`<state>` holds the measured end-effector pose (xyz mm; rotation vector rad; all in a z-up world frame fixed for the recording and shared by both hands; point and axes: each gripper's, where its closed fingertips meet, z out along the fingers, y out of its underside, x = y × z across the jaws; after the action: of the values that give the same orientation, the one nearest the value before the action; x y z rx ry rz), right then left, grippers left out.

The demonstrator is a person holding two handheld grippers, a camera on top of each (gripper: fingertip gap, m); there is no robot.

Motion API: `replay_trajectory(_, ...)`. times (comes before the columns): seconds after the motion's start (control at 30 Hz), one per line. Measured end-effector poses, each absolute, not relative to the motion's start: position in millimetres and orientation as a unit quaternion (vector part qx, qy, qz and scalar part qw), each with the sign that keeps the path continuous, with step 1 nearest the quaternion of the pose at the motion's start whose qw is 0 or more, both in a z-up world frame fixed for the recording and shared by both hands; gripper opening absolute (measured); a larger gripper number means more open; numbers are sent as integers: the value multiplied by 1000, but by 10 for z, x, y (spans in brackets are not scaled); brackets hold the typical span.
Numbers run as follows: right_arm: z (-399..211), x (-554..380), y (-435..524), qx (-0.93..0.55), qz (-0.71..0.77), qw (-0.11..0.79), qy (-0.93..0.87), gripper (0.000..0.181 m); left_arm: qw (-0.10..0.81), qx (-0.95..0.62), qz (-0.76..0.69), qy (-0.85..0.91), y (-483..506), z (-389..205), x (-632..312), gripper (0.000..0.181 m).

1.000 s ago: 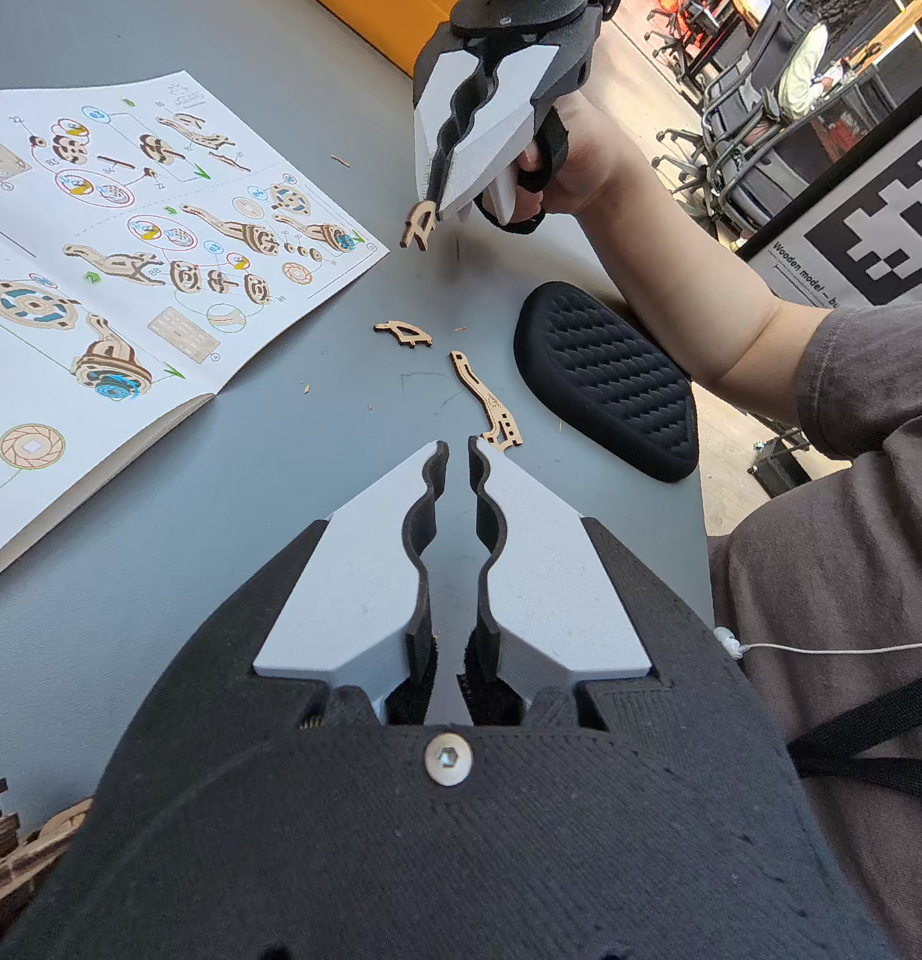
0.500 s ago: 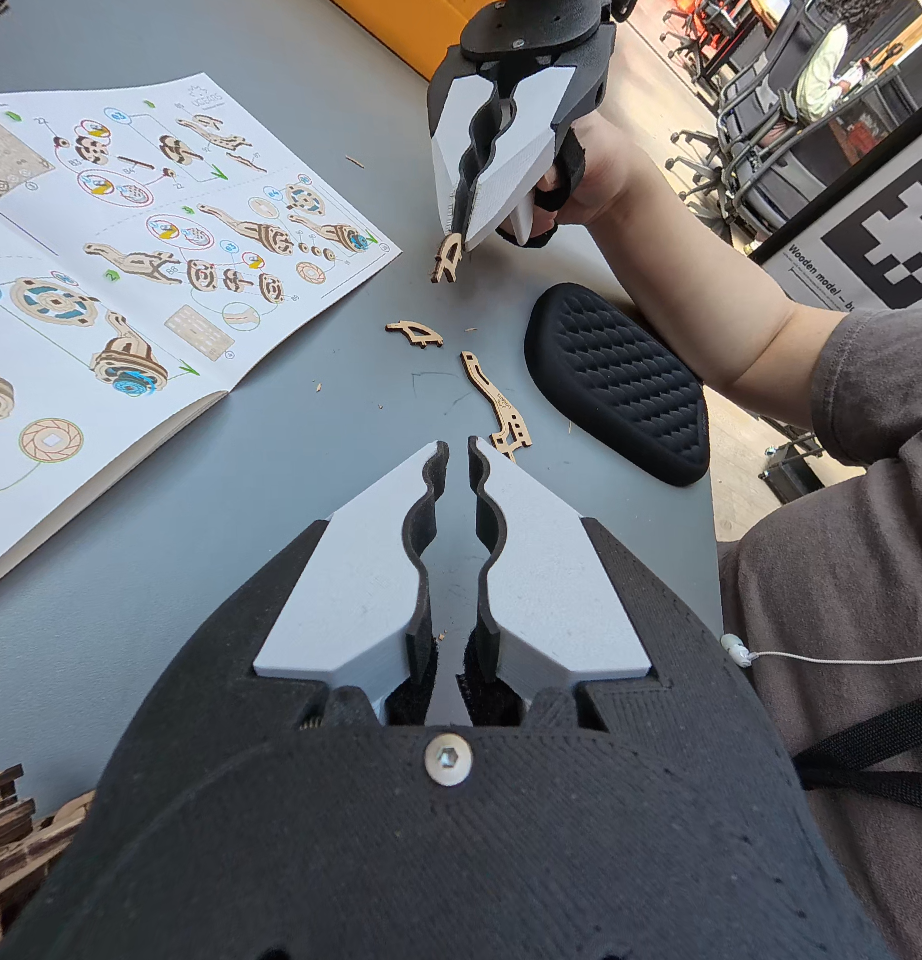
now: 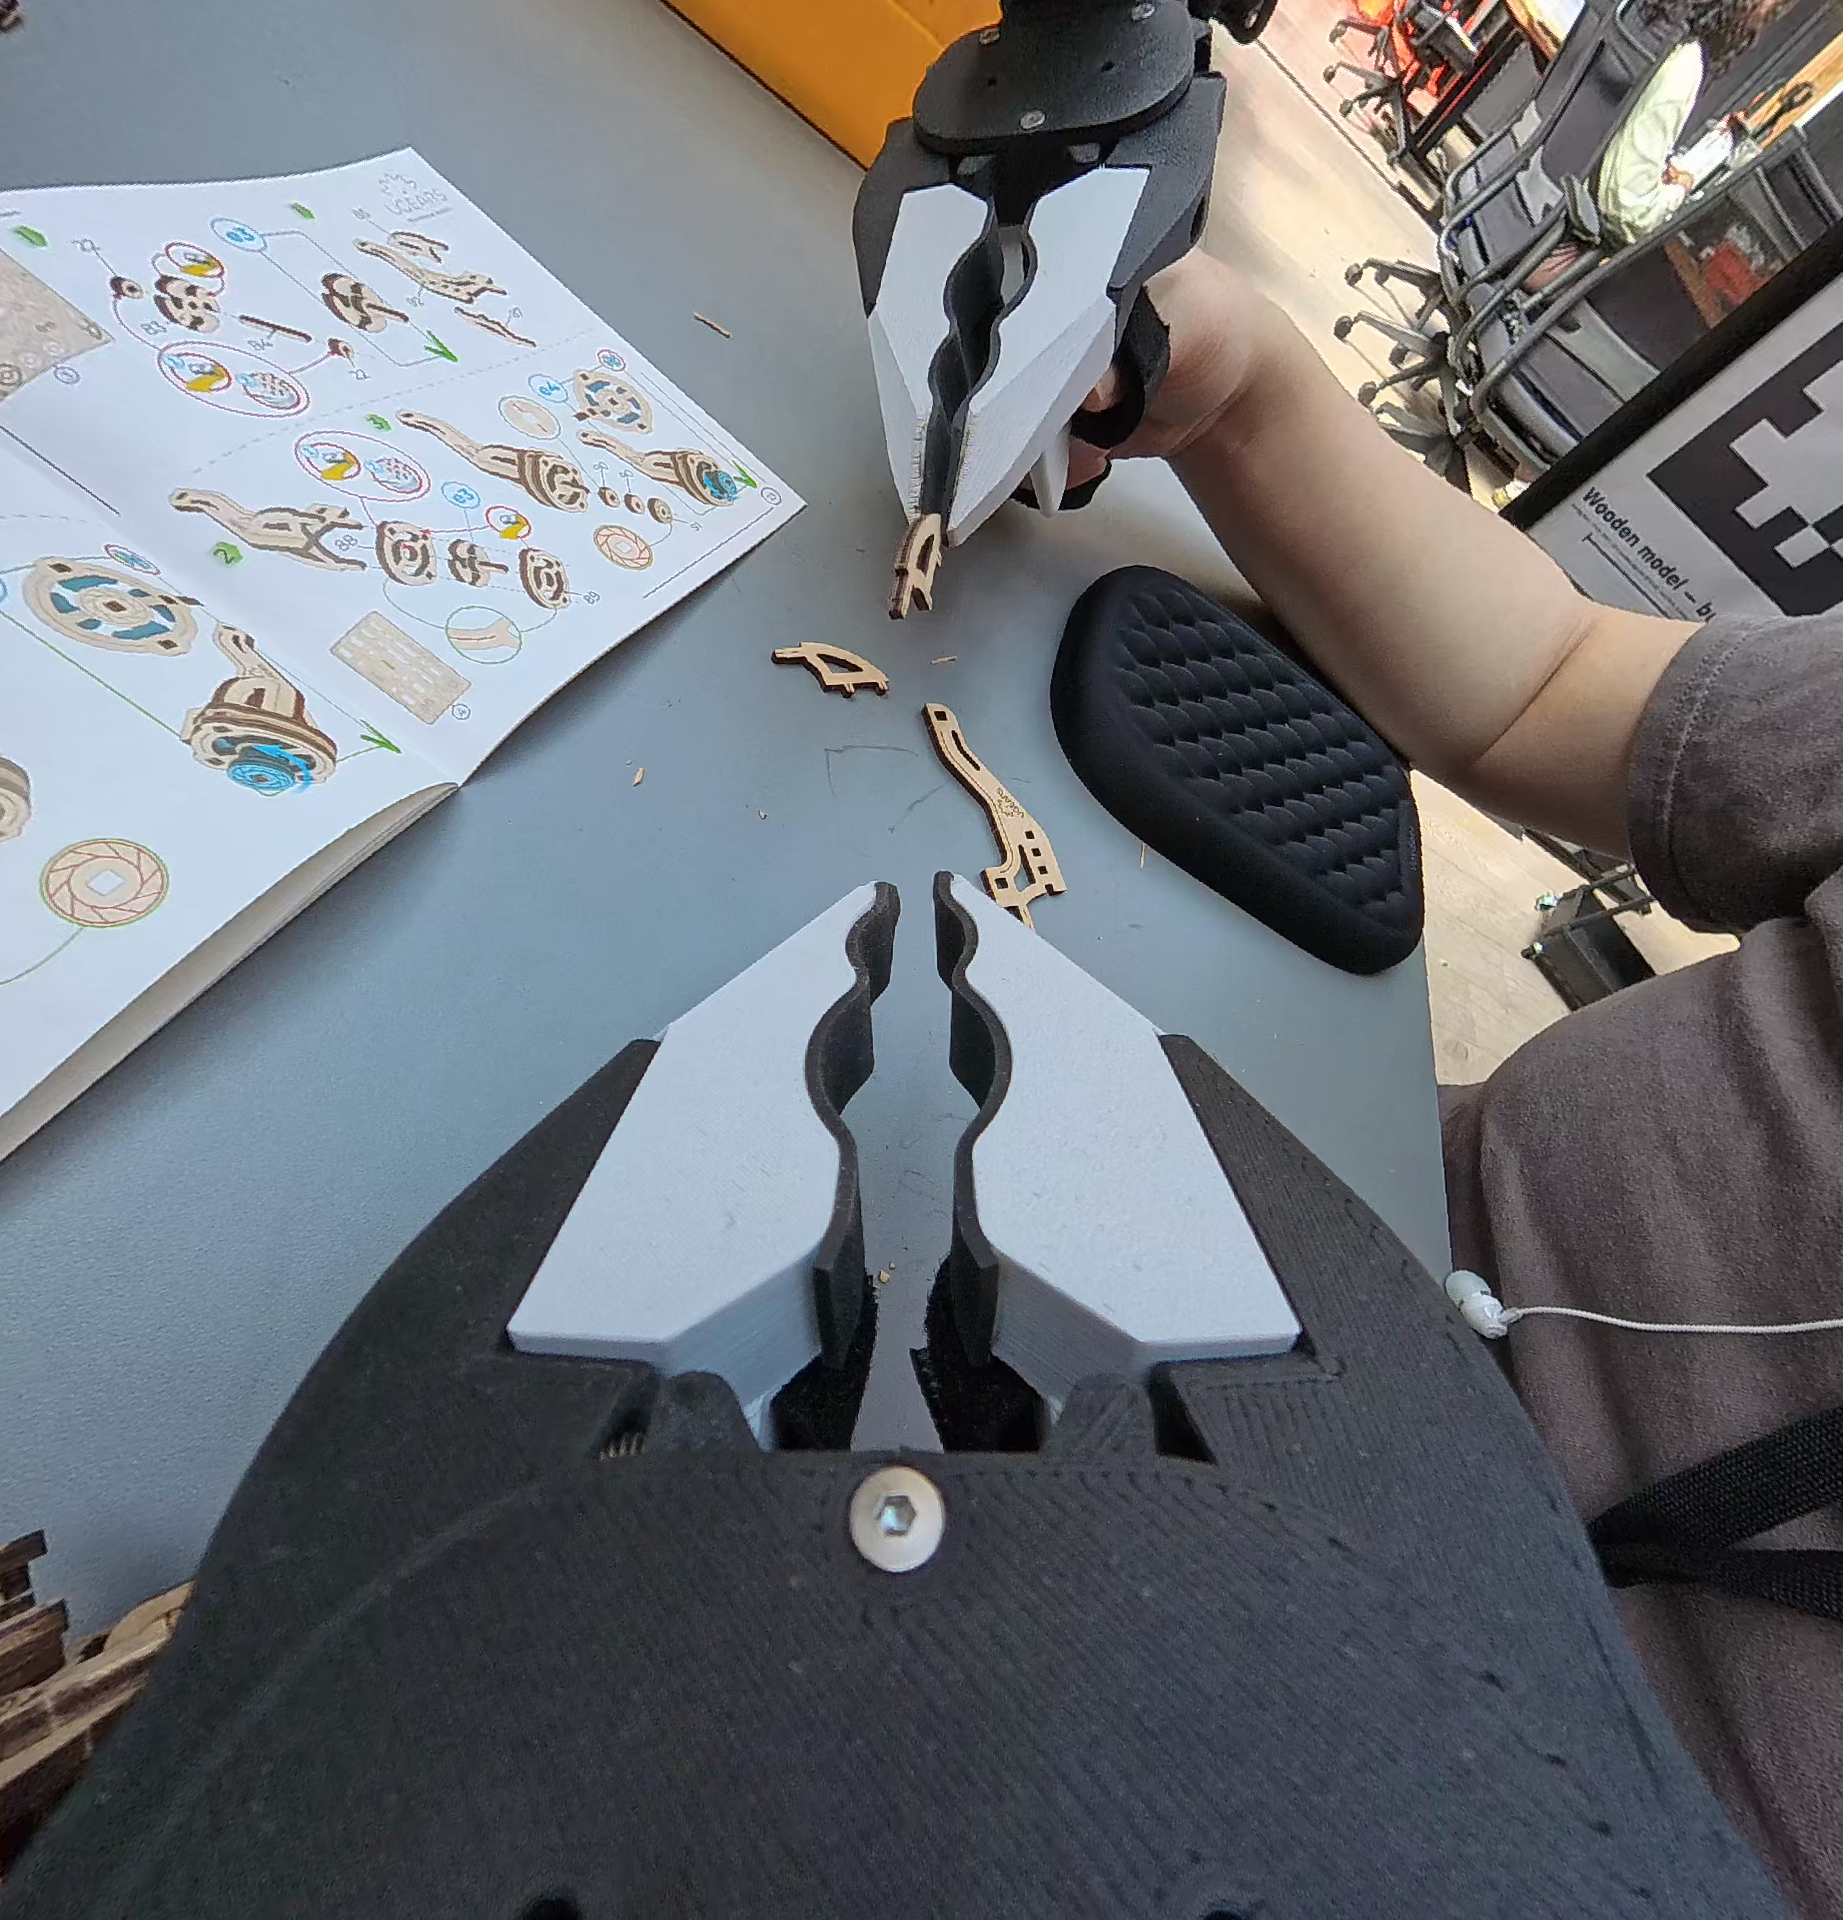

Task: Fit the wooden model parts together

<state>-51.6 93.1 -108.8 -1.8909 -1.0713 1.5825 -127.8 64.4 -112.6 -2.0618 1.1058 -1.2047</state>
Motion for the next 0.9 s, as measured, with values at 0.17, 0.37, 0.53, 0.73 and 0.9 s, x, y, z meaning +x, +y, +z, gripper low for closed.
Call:
replay_trajectory(0.17,-1094,-529,917,-683,578,220,-388,2,255,-757,-444,406,644,-1123,-1265,5)
replay_trajectory(0.37,-1098,-566,861,-677,582,211,-398,2,265,-753,-462,386,647,-1111,-1160,9)
replay_trajectory(0.53,-1104,-614,785,-668,586,202,-412,2,273,-749,-480,365,631,-1134,-1022,17)
replay_trajectory(0.73,-1105,-690,668,-654,588,193,-436,2,299,-740,-466,382,622,-1127,-971,16)
replay_trajectory(0.9,-1140,-739,590,-650,581,184,-453,2,297,-729,-474,393,559,-1117,-923,13)
